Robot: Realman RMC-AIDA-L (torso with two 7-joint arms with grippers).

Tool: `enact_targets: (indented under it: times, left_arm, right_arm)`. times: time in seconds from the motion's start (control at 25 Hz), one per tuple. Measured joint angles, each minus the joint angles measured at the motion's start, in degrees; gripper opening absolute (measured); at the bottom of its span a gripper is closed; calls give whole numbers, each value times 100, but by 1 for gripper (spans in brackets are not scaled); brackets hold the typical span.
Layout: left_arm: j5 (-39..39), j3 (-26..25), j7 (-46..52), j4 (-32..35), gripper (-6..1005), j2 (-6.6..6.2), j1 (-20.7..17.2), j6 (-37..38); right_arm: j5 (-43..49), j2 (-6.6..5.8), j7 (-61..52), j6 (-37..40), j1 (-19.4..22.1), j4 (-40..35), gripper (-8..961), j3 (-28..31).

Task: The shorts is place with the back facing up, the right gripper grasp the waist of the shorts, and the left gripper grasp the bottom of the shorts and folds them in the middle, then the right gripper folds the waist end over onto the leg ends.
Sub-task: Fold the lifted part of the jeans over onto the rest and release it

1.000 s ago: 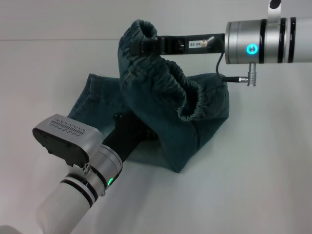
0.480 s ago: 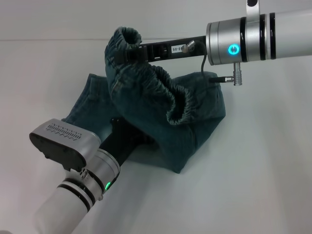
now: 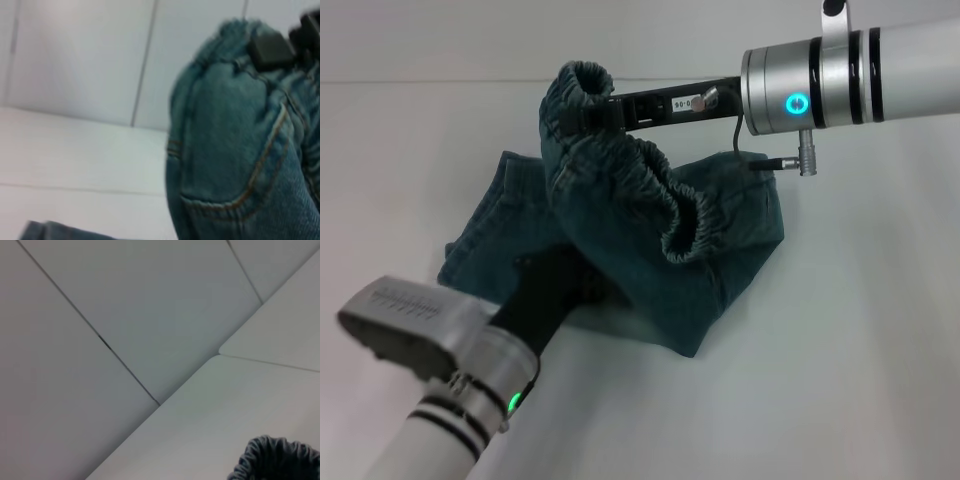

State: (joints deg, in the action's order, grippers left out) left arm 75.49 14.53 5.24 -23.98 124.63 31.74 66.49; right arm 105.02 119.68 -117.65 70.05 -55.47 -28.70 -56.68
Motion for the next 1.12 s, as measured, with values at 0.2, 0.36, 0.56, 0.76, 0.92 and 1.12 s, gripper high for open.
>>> enact_targets:
  times: [0.2, 0.36, 0.56, 0.76, 0.92, 1.12]
  left_arm:
    - [0, -80, -9, -18, 1, 0, -345, 424]
    - [-1, -217, -12, -10, 1, 0, -455, 459]
    - [-20, -435, -318, -124, 0, 0, -622, 677]
    - [-41, -663, -767, -304, 0, 0, -758, 905]
    - [-41, -1184, -1060, -405, 0, 0, -1018, 1077]
    - [-38, -1264, -1052, -365, 0, -5, -1030, 1201]
  right_arm:
    - [3, -12, 0, -95, 45, 4, 122, 5]
    - [34, 10, 15, -98, -4, 5, 123, -133]
    - [49, 28, 8, -230, -143, 8, 124, -695]
    - [13, 30, -25, -344, -105, -2, 125, -750]
    - [-21, 31, -2, -285, -78, -84, 126, -731]
    - [-74, 23, 62, -194, 10, -296, 294, -730]
